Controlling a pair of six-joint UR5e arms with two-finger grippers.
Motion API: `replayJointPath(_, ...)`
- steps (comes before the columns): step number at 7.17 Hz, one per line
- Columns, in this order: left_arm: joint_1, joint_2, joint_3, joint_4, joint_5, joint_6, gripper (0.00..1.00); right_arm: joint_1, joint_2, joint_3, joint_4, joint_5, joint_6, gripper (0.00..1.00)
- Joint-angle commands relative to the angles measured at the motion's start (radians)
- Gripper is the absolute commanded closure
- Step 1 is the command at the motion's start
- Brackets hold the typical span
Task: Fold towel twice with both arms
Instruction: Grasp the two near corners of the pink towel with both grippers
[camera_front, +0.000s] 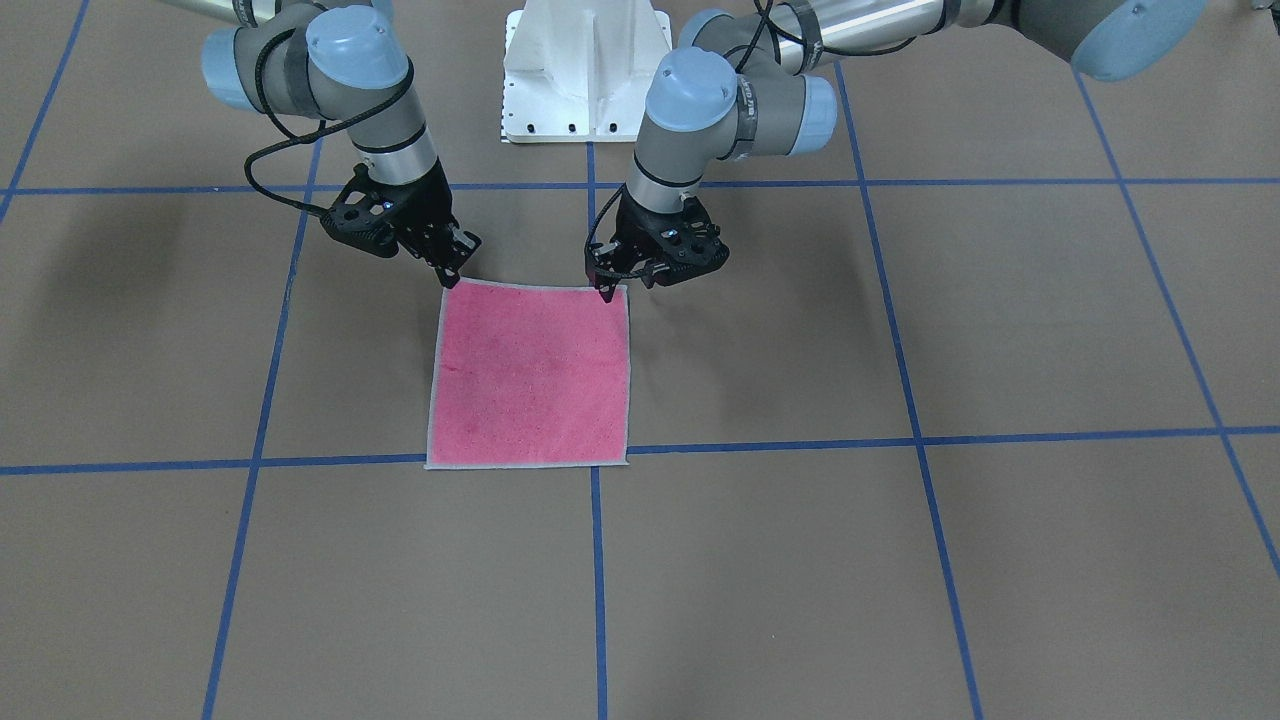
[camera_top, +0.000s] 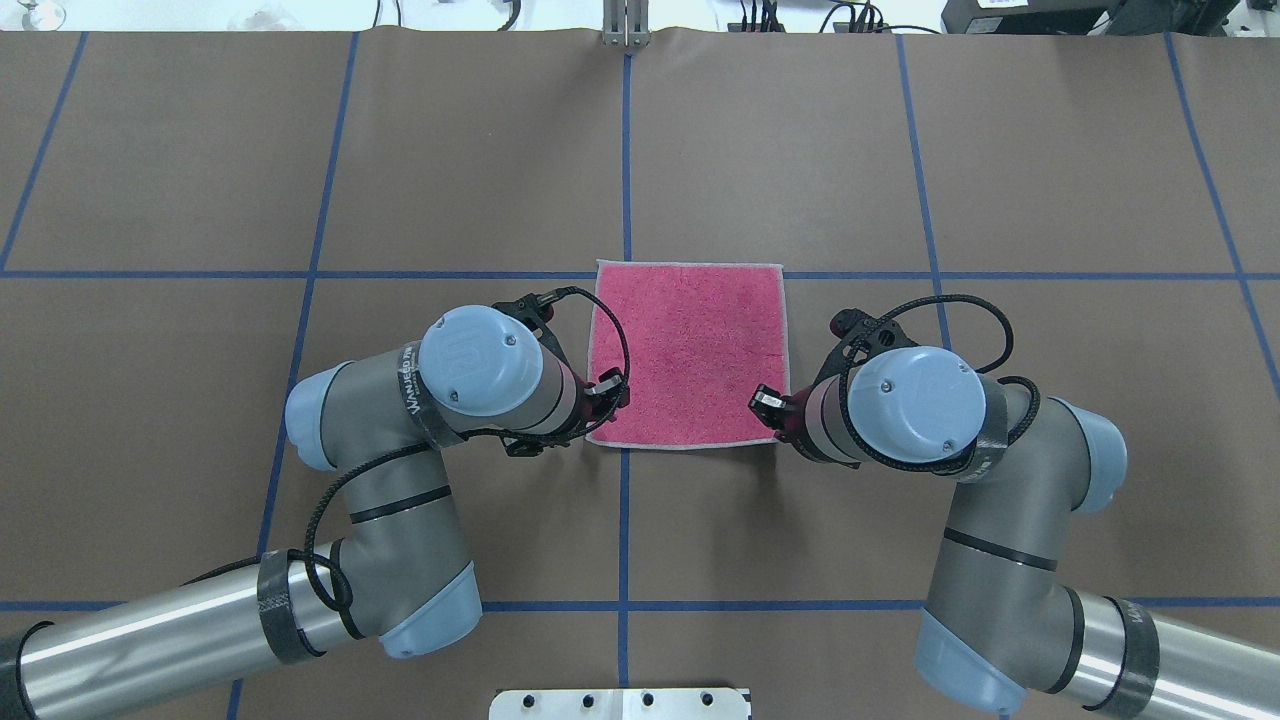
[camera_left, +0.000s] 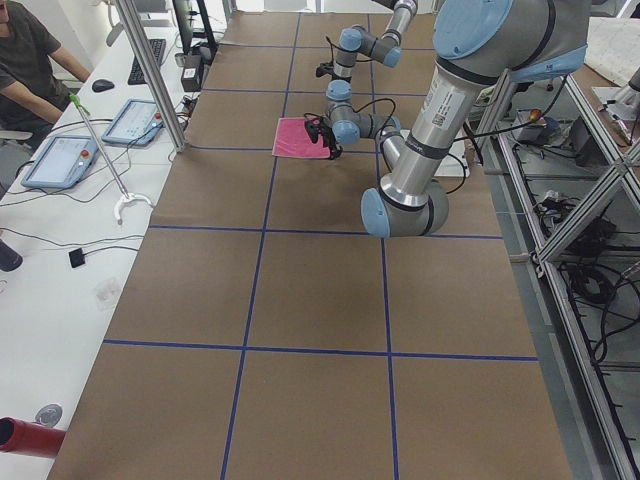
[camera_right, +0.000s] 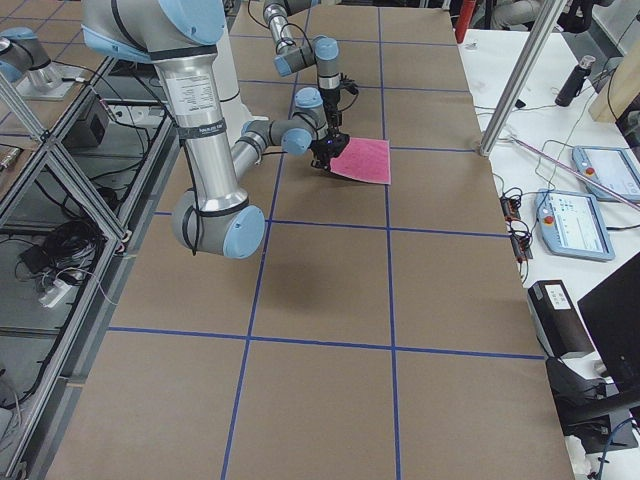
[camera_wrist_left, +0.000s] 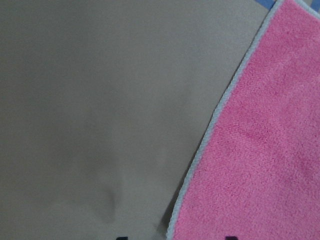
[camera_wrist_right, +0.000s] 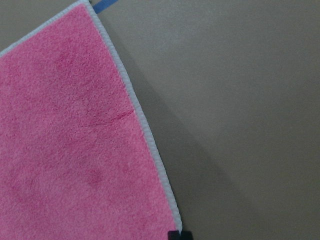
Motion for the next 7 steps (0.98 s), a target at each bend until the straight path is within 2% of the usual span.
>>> replayJointPath(1,0.006,-0.003,0.011,-0.01,0.0,-0.007,0.47,-0.001,0.003,-0.004,-0.001,0.001,-0.001,1.0)
replayJointPath(2,0.007,-0.003,0.011,-0.012,0.0,-0.033,0.53,-0.001,0.003,-0.004,-0.001,0.001,-0.001,1.0)
replayJointPath(7,0.021,-0.004,0.01,-0.01,0.0,-0.038,0.59,-0.001,0.005,-0.009,-0.001,0.001,-0.001,1.0)
